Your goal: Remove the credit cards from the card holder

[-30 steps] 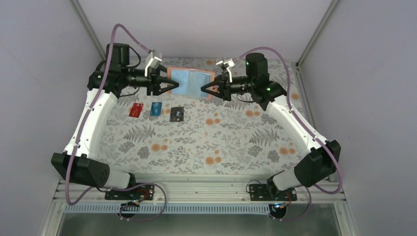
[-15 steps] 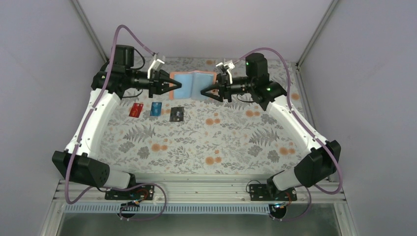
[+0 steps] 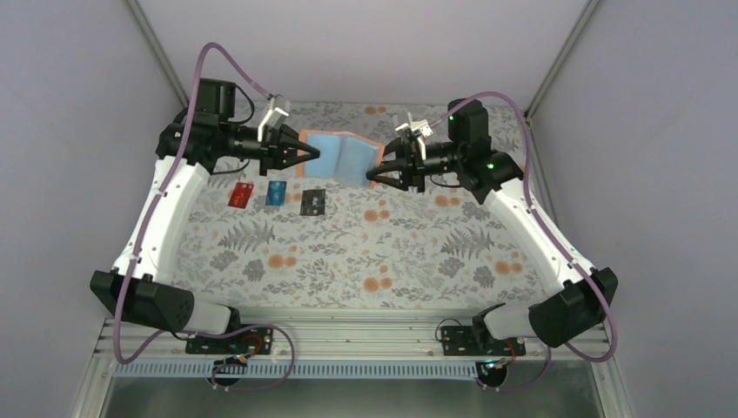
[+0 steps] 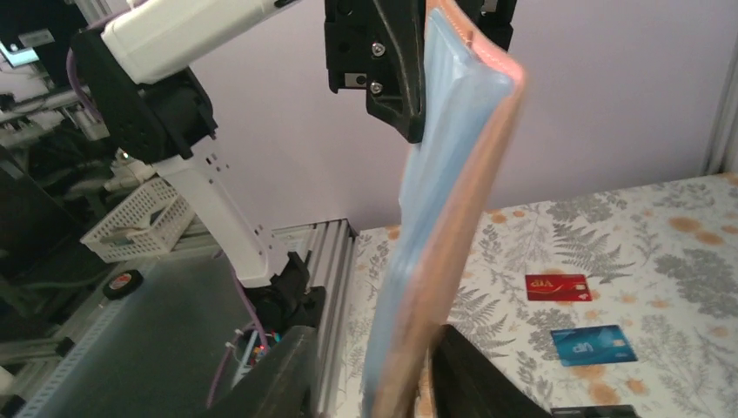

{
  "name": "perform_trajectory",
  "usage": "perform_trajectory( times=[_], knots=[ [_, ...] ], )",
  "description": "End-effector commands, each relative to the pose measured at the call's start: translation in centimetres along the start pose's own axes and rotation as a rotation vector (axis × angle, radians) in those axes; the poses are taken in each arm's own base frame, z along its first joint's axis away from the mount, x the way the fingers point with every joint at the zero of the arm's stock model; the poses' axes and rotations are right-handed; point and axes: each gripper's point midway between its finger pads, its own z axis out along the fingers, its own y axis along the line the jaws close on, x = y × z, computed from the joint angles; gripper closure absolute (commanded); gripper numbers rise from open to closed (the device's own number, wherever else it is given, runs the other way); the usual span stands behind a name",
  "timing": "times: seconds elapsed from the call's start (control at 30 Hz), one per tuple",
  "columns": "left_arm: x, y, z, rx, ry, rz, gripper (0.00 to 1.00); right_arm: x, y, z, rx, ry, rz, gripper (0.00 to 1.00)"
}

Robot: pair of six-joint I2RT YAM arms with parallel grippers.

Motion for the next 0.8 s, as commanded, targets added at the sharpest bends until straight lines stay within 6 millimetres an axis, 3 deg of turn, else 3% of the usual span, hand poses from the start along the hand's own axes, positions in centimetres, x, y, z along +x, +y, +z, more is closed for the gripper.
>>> perform_trajectory(
  times=[0.0,0.07,0.17,0.4,0.53,0.67,0.77],
  knots=[
    [-0.8,-1.8,-0.3,0.048,-0.024,0.06,0.98,-0.4,0.4,-0.1,-0.039,-0.01,-0.007,0.78],
    [-0.6,-1.8,-0.2,0.049,-0.023,0.06,0.97,-0.4,-0.2,0.0,-0.015,-0.011,0.01,0.88],
    [-0.3,-1.5,0.0,0.049,-0.021,0.045,0.98,-0.7,-1.0,0.5,0.033,-0.016,0.031,0.92],
    [0.0,-1.7,0.8,0.073,-0.01,0.039,0.98,-2.0,-1.4,2.0,0.099,-0.044,0.021,0.82],
    [0.1,-1.9,1.0,0.08,-0.007,0.04,0.98,-2.6,-2.1,2.9,0.15,-0.066,0.031,0.95],
    [0.3,-1.5,1.1,0.064,0.001,0.035,0.98,-2.7,-1.6,4.3,0.111,-0.053,0.033,0.96],
    [0.9,0.1,1.3,-0.009,0.029,0.019,0.94,-3.0,-1.1,5.2,0.099,-0.044,0.035,0.96]
  ],
)
